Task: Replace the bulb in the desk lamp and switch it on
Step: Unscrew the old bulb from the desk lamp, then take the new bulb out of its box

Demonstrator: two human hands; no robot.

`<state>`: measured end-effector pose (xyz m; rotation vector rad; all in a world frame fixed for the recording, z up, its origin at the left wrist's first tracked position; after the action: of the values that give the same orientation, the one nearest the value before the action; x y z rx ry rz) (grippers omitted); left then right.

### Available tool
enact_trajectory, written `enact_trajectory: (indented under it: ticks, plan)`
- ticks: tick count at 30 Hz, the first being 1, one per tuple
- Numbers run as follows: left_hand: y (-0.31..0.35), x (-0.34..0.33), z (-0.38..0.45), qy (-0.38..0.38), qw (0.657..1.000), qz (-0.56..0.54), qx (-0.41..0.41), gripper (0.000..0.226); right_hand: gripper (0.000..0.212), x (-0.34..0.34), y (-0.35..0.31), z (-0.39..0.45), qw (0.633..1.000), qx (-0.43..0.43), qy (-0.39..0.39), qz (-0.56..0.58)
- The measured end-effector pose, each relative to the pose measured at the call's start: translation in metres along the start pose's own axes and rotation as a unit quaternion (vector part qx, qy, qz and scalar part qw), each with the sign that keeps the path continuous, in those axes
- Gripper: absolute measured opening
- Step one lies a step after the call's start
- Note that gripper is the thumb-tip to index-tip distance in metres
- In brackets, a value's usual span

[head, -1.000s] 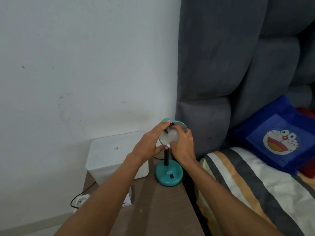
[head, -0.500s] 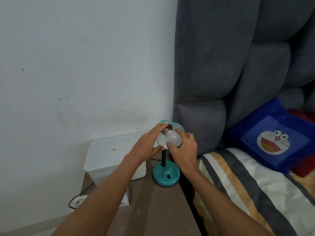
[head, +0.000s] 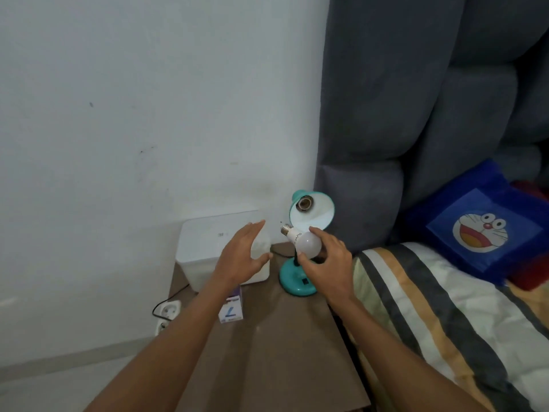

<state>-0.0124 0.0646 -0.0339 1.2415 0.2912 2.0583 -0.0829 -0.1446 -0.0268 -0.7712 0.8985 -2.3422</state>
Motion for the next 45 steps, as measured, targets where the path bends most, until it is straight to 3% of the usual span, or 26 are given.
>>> enact_trajectory:
  ticks: [5, 10, 19, 30, 33, 37, 41, 45]
  plan:
    - [-0.058, 0.016, -0.065, 0.066, 0.993, -0.020, 0.094, 0.077, 0.055, -0.032, 0.008, -0.044, 0.997, -0.011, -0.081, -0.012]
    - [-0.107, 0.013, -0.103, 0.033, 0.981, -0.055, 0.182, 0.093, 0.053, -0.065, 0.026, -0.084, 0.982, -0.063, -0.158, -0.081]
    - [-0.132, -0.016, -0.109, -0.004, 0.959, -0.163, 0.231, 0.107, 0.059, -0.100, 0.066, -0.110, 0.964, -0.147, -0.174, -0.135]
    - [-0.131, -0.028, -0.106, 0.030, 0.947, -0.208, 0.244, 0.091, 0.062, -0.113, 0.086, -0.103, 0.950, -0.133, -0.233, -0.161]
    - [-0.130, -0.027, -0.107, 0.035, 0.945, -0.211, 0.246, 0.091, 0.062, -0.114, 0.075, -0.095, 0.958, -0.096, -0.218, -0.162]
    - [-0.131, -0.028, -0.108, 0.033, 0.946, -0.211, 0.245, 0.093, 0.044, -0.128, 0.028, -0.075, 0.972, 0.039, -0.214, -0.091]
    - [-0.135, -0.031, -0.109, 0.035, 0.941, -0.224, 0.252, 0.095, 0.034, -0.161, -0.010, -0.070, 0.928, 0.165, -0.325, -0.078]
    - [-0.137, -0.032, -0.110, 0.037, 0.933, -0.241, 0.265, 0.092, 0.032, -0.177, -0.020, -0.074, 0.882, 0.232, -0.394, -0.113]
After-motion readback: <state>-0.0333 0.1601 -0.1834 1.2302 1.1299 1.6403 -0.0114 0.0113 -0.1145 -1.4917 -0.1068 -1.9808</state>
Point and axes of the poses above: each hand's wrist, its own z-axis towards the middle knuckle, its own x-axis out of the back of the hand, y = z × x, the point moved 4 cm from there along z, towards the middle knuckle, and after that the axes turned 12 degrees about y, right-handed, at the moved point
